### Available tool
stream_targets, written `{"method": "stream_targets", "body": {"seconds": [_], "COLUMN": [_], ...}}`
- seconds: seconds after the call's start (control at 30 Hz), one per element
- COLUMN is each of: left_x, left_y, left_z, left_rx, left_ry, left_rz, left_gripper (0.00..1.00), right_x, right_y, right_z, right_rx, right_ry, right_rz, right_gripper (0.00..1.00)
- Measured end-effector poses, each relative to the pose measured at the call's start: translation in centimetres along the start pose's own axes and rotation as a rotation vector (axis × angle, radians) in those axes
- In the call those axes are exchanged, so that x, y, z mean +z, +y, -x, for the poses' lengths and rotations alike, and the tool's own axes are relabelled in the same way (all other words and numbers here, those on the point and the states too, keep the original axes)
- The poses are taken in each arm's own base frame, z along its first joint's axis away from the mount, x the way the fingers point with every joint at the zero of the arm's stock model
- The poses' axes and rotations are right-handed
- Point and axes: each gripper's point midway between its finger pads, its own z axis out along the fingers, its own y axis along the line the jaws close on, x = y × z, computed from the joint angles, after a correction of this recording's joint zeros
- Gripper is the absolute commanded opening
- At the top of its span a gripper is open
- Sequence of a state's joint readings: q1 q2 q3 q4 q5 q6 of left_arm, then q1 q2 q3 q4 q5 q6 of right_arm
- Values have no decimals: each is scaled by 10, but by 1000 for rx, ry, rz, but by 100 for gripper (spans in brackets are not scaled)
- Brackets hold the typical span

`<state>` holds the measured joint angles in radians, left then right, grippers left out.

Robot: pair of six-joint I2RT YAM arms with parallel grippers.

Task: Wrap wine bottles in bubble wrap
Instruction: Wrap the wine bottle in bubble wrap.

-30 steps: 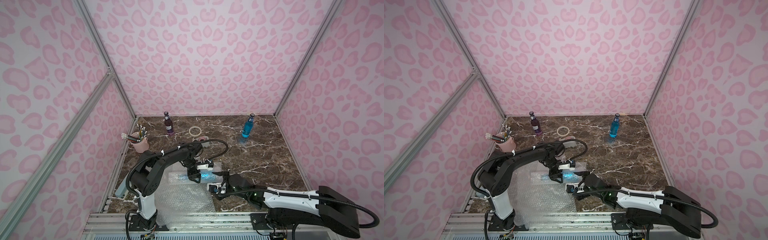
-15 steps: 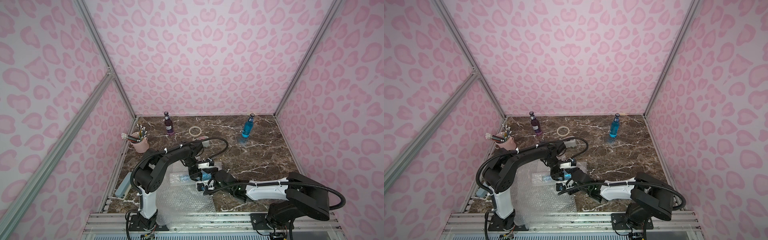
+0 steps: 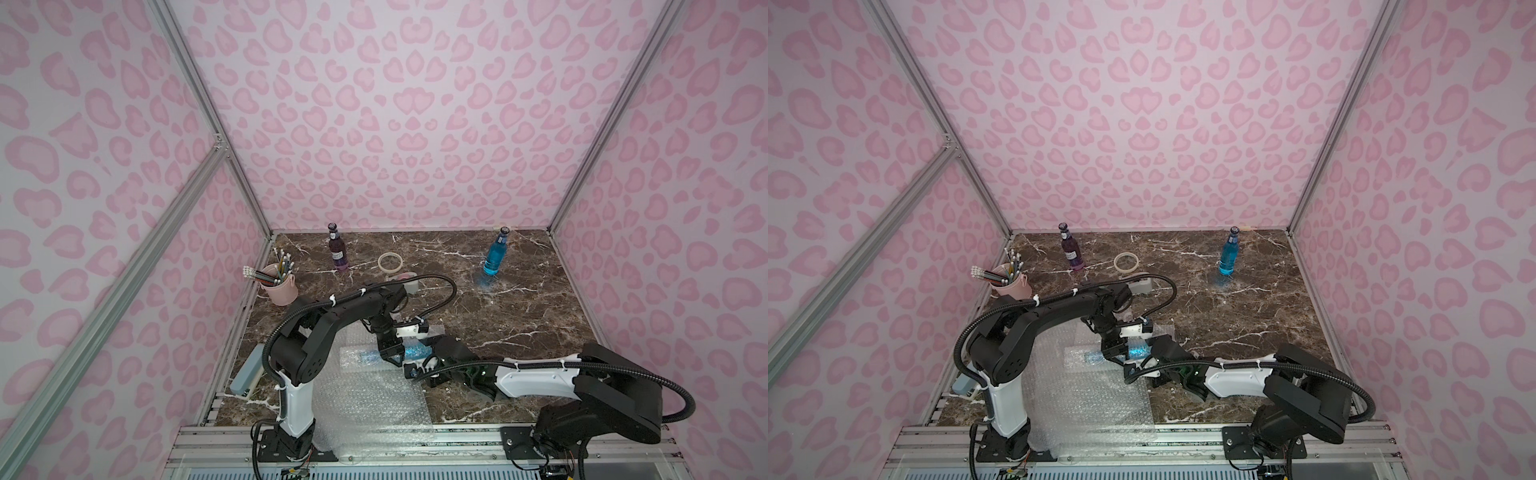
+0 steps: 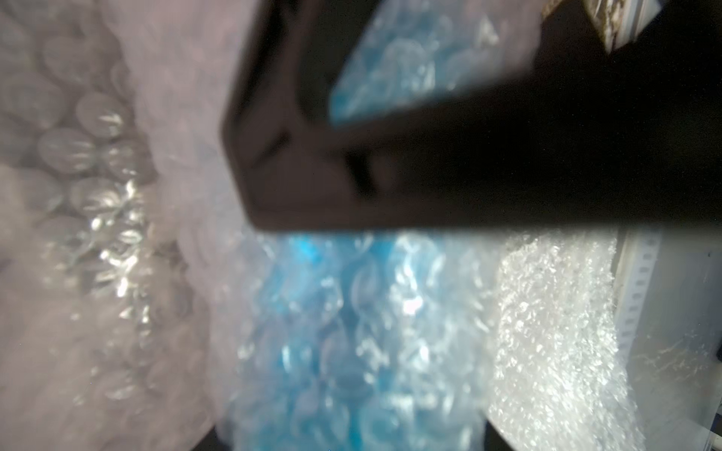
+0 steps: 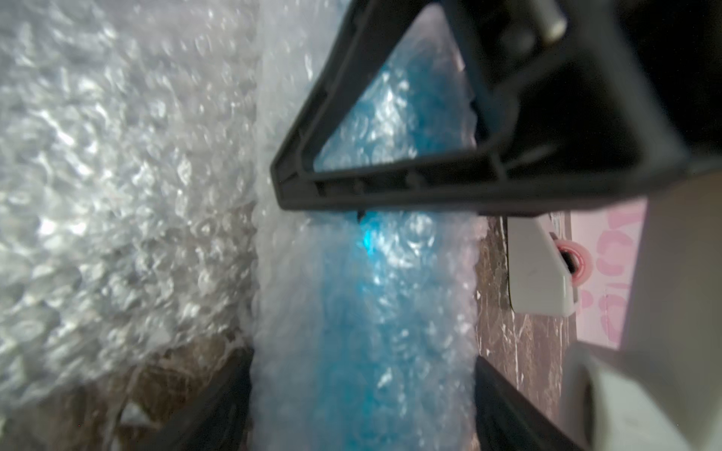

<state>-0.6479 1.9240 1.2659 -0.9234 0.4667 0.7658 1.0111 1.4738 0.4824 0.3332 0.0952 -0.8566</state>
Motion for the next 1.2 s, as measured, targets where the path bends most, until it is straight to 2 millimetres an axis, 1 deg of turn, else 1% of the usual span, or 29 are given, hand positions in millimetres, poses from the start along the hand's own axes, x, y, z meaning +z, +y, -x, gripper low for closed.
{"method": "stream_targets", "body": {"seconds": [0.1,0.27,0.37,0.43,0.57,0.73,0.83,0.9,0.93,1.1,1.2], "left_x": [-1,-1,-1,-1,-1,-4,-13,-21,-26,-50,-63], "left_y": [1,3,0,0,-1,-1,2,3,4,3,4], "left_z": [2,4,5,4,3,6,7,9,10,7,-4], "left_rx": [-6,-4,-5,-7,-6,12,25,37,43,56,29], "left_ry": [-5,-17,-21,-19,-18,-27,-31,-40,-45,-56,-43], "left_rz": [-1,3,-13,-11,-15,1,43,82,109,197,249], "left_gripper": [53,56,59,61,67,78,82,91,93,93,93], "right_x": [5,15,20,22,24,22,22,22,21,20,20], "right_y": [-4,-7,-8,-9,-7,-2,-1,0,1,4,3], "right_z": [1,14,17,17,12,9,10,10,10,10,10], "right_rx": [1,-26,-12,-5,14,35,47,59,66,107,146], "right_ry": [5,-12,-10,-8,0,1,-5,-8,-12,-23,-23], "right_rz": [-17,-34,-38,-44,-26,16,49,69,82,120,156], "right_gripper": [88,86,84,79,66,53,51,51,50,50,50]}}
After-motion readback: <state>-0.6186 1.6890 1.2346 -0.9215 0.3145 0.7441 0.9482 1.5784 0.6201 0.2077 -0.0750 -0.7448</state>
